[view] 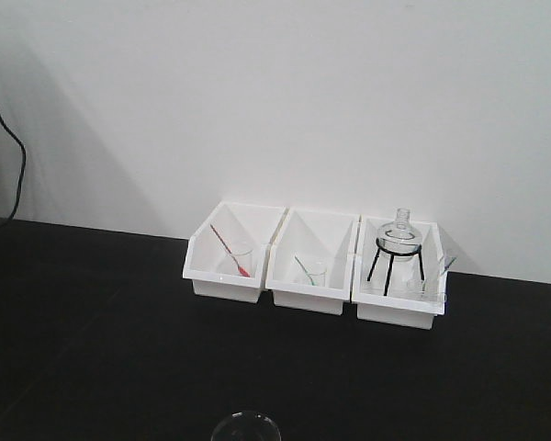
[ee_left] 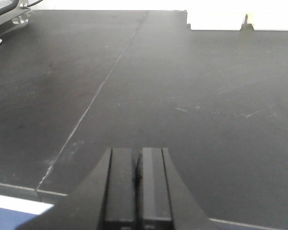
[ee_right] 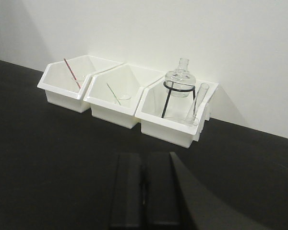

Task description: Grab transparent chemical and place on left bench

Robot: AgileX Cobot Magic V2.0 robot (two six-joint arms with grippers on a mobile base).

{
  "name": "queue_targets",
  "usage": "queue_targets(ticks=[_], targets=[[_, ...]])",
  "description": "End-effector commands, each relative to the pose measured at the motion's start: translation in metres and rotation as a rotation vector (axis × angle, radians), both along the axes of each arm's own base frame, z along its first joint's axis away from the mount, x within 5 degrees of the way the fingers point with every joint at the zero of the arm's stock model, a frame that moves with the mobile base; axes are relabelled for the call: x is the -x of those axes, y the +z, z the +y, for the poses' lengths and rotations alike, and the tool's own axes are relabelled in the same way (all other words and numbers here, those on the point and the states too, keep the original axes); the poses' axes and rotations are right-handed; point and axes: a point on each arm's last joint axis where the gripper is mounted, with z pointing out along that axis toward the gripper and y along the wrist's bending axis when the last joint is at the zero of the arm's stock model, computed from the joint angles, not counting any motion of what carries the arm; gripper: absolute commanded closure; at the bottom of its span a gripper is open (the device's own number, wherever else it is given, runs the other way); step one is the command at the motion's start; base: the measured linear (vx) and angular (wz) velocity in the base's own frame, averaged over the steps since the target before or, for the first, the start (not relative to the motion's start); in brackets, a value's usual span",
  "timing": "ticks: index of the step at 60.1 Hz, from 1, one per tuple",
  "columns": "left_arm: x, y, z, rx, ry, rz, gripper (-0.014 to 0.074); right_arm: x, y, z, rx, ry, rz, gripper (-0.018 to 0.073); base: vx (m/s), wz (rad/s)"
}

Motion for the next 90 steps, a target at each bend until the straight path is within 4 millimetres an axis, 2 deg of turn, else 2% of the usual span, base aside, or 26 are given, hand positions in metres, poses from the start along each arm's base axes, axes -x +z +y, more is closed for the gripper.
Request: queue_targets(ticks=[1,16,25,33,42,47,52,61,69,74,90], targets=[[0.001,0.003,0.000,0.014,-0.001,-0.081,0.0600,-0.001,0.018,0.002,-0.022,0.022,-0.126,0.0562,0.03,0.00],[0.001,0.003,0.000,0.014,-0.001,-0.081,0.0600,-0.001,0.024,0.004,-0.037,0.037,-0.185,0.0562,0.00,0.00],[0.001,0.003,0.000,0.014,-0.001,-0.081,0.0600,-0.010,0.042,0.011,0.027,0.105,-0.290,0.0562,0.00,0.00],[0.001,0.003,0.000,0.014,-0.001,-0.081,0.0600,-0.033,0.072,0.022,-0.021,0.181,-0.307,0.0562,0.00,0.00],[0.001,0.003,0.000,0.014,-0.001,-0.081,0.0600,-0.068,0.109,0.043,-0.079,0.346,-0.363,0.0562,0.00,0.00],[0.001,0.003,0.000,0.014,-0.001,-0.081,0.0600,-0.088,0.118,0.061,-0.075,0.422,-0.341,0.0562,0.00,0.00],[0.001,0.003,0.000,0.014,-0.001,-0.081,0.0600,-0.106,0.122,0.087,-0.085,0.498,-0.306,0.0562,0.00,0.00],[0.001,0.003,0.000,0.014,-0.001,-0.081,0.0600,-0.129,0.118,0.139,-0.016,0.602,-0.262,0.0562,0.00,0.00],[0.001,0.003,0.000,0.014,-0.001,-0.081,0.0600,-0.148,0.103,0.170,0.014,0.641,-0.198,0.0560,0.00,0.00],[0.001,0.003,0.000,0.014,-0.001,-0.081,0.0600,-0.155,0.091,0.182,0.028,0.662,-0.166,0.0559,0.00,0.00],[0.001,0.003,0.000,0.014,-0.001,-0.081,0.0600,-0.177,0.042,0.200,0.053,0.717,-0.093,0.0517,0.00,0.00]])
